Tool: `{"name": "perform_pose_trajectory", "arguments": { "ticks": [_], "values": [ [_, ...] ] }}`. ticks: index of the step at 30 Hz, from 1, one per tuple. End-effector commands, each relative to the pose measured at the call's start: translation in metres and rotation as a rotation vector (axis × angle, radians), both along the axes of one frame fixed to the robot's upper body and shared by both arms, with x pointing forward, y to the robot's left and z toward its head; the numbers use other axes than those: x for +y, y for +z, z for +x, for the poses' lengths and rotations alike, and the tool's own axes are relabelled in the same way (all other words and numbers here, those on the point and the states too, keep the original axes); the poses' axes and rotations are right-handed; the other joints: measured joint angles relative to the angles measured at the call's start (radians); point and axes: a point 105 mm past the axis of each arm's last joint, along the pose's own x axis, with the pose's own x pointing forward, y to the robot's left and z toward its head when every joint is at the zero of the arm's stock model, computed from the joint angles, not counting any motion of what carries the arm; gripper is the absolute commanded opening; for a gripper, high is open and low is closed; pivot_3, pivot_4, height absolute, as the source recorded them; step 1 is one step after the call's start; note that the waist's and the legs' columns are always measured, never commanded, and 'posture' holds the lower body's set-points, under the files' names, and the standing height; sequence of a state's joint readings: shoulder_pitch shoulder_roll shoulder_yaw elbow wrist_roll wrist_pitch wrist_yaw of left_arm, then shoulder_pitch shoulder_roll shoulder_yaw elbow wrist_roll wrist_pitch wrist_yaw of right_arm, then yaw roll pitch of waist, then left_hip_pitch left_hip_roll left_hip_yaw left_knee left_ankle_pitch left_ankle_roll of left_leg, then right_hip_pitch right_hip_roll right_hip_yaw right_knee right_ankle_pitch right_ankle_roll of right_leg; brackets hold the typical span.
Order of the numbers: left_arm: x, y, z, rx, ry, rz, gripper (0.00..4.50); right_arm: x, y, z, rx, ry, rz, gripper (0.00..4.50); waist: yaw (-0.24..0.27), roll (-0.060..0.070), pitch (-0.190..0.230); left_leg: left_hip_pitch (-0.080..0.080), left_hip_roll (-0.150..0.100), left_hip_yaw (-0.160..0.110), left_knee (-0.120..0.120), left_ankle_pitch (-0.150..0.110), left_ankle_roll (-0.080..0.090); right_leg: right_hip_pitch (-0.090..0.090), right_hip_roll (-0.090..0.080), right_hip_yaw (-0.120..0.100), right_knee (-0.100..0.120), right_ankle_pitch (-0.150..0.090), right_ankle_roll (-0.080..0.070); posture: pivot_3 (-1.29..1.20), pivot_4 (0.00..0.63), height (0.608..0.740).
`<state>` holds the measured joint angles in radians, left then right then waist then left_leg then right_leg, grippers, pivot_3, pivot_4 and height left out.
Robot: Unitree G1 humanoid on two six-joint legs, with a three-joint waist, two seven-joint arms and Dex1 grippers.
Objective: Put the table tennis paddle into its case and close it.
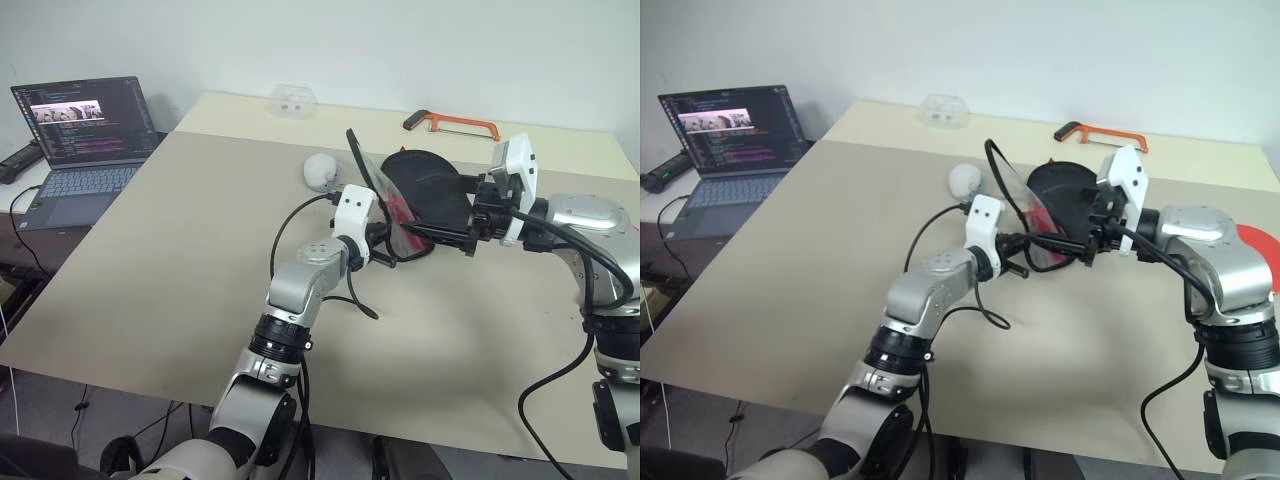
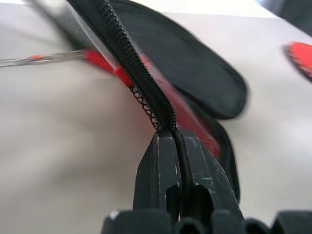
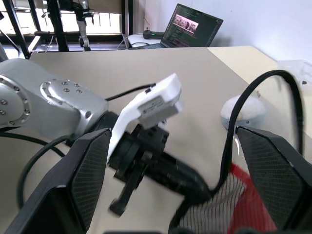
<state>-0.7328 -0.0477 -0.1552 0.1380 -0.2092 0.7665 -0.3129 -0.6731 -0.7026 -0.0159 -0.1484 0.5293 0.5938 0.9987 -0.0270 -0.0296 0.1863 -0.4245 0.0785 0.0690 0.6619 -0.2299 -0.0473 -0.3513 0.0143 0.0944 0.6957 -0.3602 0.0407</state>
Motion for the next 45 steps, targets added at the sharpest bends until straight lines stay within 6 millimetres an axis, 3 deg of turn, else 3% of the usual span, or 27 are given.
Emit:
{"name": "perform_pose_trajectory", "arguments": {
  "ticks": [1,8,12,18,26,30,33,38,45],
  "values": [
    [-0.021,0.01,-0.019,-0.012,-0.119,-0.042,0.04,-0.003,0.018,-0.001,-0.078,-0.009,0.02,4.5,0.0,0.0,0.0,0.0,0.0,0.0,0.0,0.0,0.0,0.0,0.0,0.0,0.0,0.0,0.0,0.0,0.15,0.74],
    [-0.036,0.008,-0.048,0.033,-0.29,-0.068,0.04,-0.002,0.019,0.0,-0.083,-0.011,0.02,4.5,0.0,0.0,0.0,0.0,0.0,0.0,0.0,0.0,0.0,0.0,0.0,0.0,0.0,0.0,0.0,0.0,0.15,0.74],
    [-0.026,0.009,-0.039,0.008,-0.23,-0.046,0.04,-0.003,0.019,0.001,-0.086,-0.011,0.02,4.5,0.0,0.0,0.0,0.0,0.0,0.0,0.0,0.0,0.0,0.0,0.0,0.001,0.0,0.0,0.0,0.0,0.15,0.74],
    [0.014,0.018,-0.005,-0.05,-0.023,-0.039,0.04,-0.003,0.019,0.007,-0.093,-0.039,0.025,4.5,-0.003,0.0,0.0,0.0,0.0,0.0,0.0,0.0,0.0,0.0,0.0,0.001,0.0,0.0,0.0,0.0,0.15,0.74],
    [0.068,0.029,0.025,-0.085,0.146,-0.014,0.04,-0.003,0.021,0.016,-0.1,-0.067,0.025,4.5,-0.002,0.0,0.0,0.0,0.001,0.0,0.0,0.0,0.0,-0.001,0.0,0.0,0.0,0.0,0.0,0.0,0.15,0.74],
    [0.085,0.029,0.038,-0.095,0.222,0.026,0.04,-0.002,0.02,0.017,-0.099,-0.068,0.025,4.5,-0.002,0.0,0.0,0.0,0.001,0.0,0.0,0.0,0.0,-0.001,0.0,0.0,0.0,0.0,0.0,0.0,0.15,0.74],
    [0.082,0.023,0.039,-0.071,0.186,0.04,0.04,-0.003,0.02,0.017,-0.099,-0.07,0.025,4.5,-0.002,0.0,0.0,0.0,0.001,0.0,0.0,0.0,0.0,-0.001,0.0,0.0,0.0,0.0,0.0,0.0,0.15,0.74],
    [0.05,0.02,0.019,-0.032,0.002,0.01,0.04,-0.003,0.021,0.018,-0.101,-0.074,0.025,4.5,-0.001,0.0,0.0,-0.001,0.001,0.001,0.0,0.0,0.0,-0.001,0.0,0.0,0.0,0.0,0.0,0.0,0.15,0.74],
    [0.06,0.019,0.026,-0.029,0.05,-0.01,0.04,-0.005,0.021,0.018,-0.102,-0.085,0.024,4.5,-0.004,0.0,0.0,-0.001,0.001,0.001,0.0,0.0,0.0,-0.002,0.0,0.001,0.001,0.0,0.0,0.0,0.15,0.74]
  ]
}}
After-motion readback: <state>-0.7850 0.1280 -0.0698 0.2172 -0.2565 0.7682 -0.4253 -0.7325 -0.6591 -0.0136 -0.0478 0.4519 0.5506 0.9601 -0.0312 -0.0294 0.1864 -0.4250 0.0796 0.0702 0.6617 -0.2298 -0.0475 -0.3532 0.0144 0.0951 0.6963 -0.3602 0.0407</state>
